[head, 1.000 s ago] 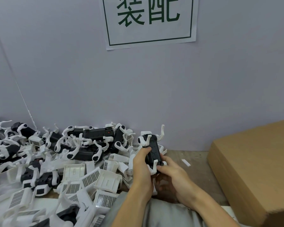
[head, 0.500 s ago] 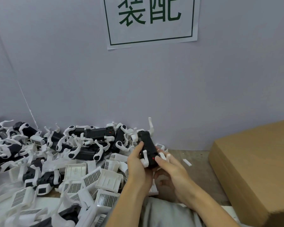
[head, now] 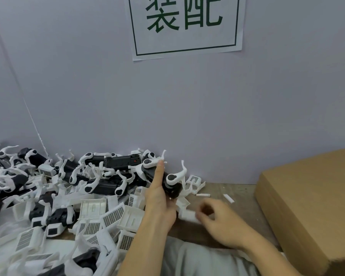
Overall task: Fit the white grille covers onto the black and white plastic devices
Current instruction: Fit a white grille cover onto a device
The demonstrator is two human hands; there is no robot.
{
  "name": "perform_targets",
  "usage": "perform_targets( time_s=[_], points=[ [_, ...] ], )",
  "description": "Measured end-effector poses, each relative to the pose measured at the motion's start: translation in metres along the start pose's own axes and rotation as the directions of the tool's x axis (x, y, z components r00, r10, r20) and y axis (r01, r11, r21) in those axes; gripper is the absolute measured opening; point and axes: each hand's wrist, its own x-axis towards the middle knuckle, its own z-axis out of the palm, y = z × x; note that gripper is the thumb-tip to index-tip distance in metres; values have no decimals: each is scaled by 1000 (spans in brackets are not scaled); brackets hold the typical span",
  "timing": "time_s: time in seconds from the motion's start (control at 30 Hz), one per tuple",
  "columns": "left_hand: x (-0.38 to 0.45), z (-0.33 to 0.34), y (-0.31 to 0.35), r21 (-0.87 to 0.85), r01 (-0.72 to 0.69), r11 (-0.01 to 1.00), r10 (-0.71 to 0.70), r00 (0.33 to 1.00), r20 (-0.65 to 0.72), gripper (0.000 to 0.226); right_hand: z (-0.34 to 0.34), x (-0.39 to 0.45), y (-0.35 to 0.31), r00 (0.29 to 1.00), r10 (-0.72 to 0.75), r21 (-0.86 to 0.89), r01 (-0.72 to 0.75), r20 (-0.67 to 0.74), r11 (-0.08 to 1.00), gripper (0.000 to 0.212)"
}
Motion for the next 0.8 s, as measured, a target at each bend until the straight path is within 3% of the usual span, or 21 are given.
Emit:
perform_targets(
  time_s=[0.1, 0.27, 0.33, 0.4, 0.53, 0.7, 0.8],
  points=[
    [3, -2, -7, 147, -35, 988, 38, 999, -17, 36, -13, 7, 9, 957, 186, 294, -116, -222, 949, 14],
    [4, -1, -19, 437, -95, 894, 95, 995, 20, 48, -30, 16, 15, 739, 446, 616, -54, -505, 786, 24],
    [5, 0, -25, 493, -96, 865, 83, 995, 48, 36, -32, 16, 8, 730, 439, 682, 51, -524, 730, 31],
    [1, 4, -33, 511, -60, 857, 24, 997, 77, 33, -26, 15, -5, 784, 379, 715, 115, -491, 690, 32],
    [-6, 8, -44, 516, 12, 857, -116, 979, 170, 51, -4, 15, -22, 882, 273, 701, 86, -385, 708, 24],
    [-7, 8, -46, 554, -16, 832, -120, 971, 209, 56, -2, 12, -19, 886, 168, 459, 57, -433, 887, 18],
    [-7, 9, -49, 655, -92, 750, -72, 973, 219, 40, -2, 8, -18, 862, 80, 259, 62, -501, 964, 14]
  ],
)
